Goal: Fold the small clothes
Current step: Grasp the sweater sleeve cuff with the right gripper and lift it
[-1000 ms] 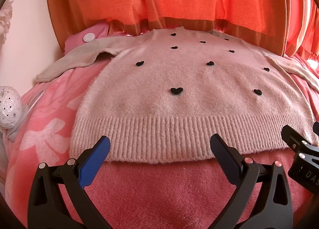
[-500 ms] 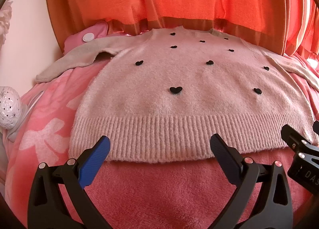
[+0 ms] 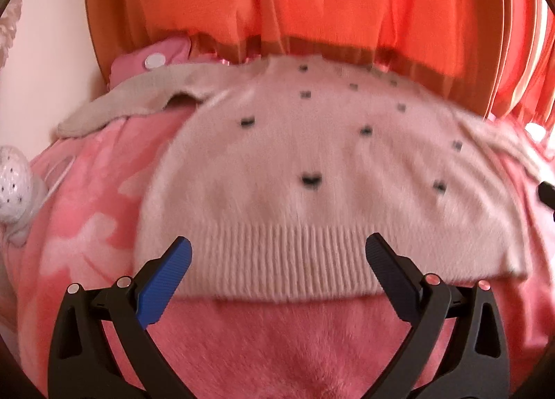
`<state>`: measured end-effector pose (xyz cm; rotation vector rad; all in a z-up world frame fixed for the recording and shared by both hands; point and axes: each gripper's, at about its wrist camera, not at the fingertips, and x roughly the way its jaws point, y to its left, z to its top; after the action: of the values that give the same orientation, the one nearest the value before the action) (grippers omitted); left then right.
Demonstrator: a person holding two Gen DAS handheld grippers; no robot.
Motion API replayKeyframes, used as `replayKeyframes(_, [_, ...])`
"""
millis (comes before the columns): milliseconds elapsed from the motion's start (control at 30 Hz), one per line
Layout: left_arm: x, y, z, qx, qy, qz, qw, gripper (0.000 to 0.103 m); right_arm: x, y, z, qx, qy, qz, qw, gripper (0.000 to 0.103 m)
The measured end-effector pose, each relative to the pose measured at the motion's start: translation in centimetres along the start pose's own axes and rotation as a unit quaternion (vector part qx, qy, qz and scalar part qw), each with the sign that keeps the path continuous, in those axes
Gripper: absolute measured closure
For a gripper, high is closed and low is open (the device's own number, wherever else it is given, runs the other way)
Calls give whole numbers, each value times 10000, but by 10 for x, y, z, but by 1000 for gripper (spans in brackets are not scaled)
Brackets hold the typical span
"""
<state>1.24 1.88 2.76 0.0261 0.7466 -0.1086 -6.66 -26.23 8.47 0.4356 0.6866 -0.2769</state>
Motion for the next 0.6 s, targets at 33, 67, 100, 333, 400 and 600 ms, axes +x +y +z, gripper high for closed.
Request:
replayKeyframes(33, [-2, 4, 8, -62, -50, -56, 10000, 5, 0, -17, 16, 136, -7, 33, 9999, 5])
replayKeyframes(67, [-3, 8, 20, -133, -96, -95, 9998, 5, 2, -43, 33, 289, 6, -40, 9996, 5])
replayKeyframes(100, [-2, 10, 29, -159, -126, -112, 9997, 5, 7, -66, 46, 435, 6, -151, 9989, 5])
replayKeyframes(333, [40, -11, 101, -182, -200, -13, 9996, 5, 72, -246, 101, 1694, 93, -1492, 9741, 16])
replayKeyframes(400, [58, -19, 111, -251, -100, -88, 9996, 5, 89, -286, 108, 2169, 138, -1583, 9632, 21])
replayKeyframes(600, [109, -30, 114, -574, 203, -247, 9978, 5, 123, -326, 125, 2838, 39, -1212, 9512, 45])
